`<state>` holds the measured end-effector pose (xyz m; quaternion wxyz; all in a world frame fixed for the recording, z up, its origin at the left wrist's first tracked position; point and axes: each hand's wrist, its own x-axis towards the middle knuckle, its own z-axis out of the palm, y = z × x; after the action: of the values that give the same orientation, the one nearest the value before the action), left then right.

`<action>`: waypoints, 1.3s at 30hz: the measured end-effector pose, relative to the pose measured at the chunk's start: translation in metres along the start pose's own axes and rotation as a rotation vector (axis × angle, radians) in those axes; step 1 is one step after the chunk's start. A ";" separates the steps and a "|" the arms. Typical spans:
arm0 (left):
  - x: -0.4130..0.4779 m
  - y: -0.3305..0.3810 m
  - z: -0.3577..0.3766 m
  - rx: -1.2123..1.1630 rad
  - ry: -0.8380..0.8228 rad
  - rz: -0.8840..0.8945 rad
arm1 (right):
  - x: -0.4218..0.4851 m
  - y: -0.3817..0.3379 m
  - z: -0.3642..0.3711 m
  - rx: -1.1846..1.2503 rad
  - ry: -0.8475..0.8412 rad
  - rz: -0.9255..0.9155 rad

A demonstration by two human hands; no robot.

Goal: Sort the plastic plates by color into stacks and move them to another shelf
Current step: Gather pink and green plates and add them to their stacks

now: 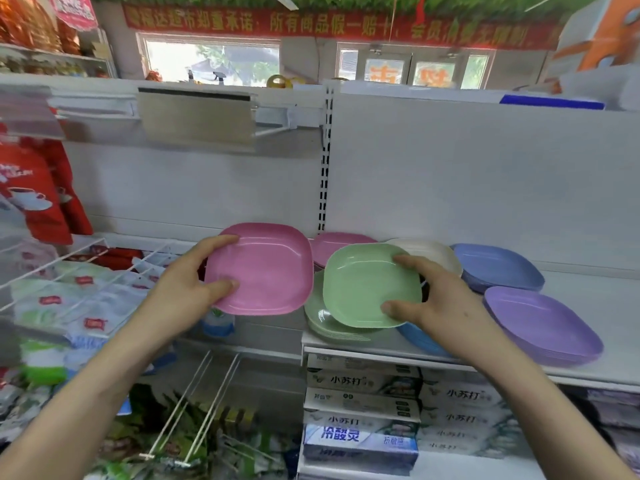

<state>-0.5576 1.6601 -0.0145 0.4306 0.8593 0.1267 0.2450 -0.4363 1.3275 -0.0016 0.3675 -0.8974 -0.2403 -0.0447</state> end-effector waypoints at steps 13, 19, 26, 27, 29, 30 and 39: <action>0.015 -0.011 -0.010 -0.051 0.024 -0.010 | 0.023 -0.020 0.009 -0.379 -0.273 0.008; 0.020 -0.010 -0.009 -0.030 0.029 -0.012 | 0.025 -0.026 0.008 -0.525 -0.338 -0.012; 0.025 -0.011 -0.005 -0.028 0.017 -0.016 | 0.027 -0.025 0.010 -0.544 -0.330 -0.036; 0.026 -0.010 -0.004 -0.026 0.015 -0.016 | 0.026 -0.024 0.011 -0.540 -0.327 -0.036; 0.028 -0.010 -0.002 -0.019 0.011 -0.010 | 0.026 -0.023 0.011 -0.527 -0.319 -0.038; 0.030 -0.009 -0.001 -0.021 0.010 -0.009 | 0.025 -0.022 0.011 -0.506 -0.311 -0.040; 0.072 0.005 0.019 -0.102 -0.033 0.030 | 0.019 -0.005 -0.004 -0.188 -0.033 -0.027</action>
<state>-0.4866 1.6747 0.0018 0.4723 0.8419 0.0941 0.2435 -0.4214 1.3351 0.0097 0.2771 -0.9251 -0.2531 -0.0572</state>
